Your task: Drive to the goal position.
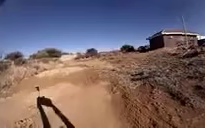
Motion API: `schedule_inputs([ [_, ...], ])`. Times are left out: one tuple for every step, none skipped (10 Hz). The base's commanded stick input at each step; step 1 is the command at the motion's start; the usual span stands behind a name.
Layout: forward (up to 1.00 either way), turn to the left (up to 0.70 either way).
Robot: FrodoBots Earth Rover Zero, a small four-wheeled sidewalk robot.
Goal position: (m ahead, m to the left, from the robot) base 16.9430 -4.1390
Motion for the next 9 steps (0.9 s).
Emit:
schedule_inputs([
  [0.50, 0.43],
  [0.50, 0.01],
  [0.50, 0.00],
  [0.50, 0.00],
  [0.50, 0.00],
  [0.50, 0.00],
  [0.50, 0.00],
  [0.50, 0.00],
  [0.50, 0.00],
])
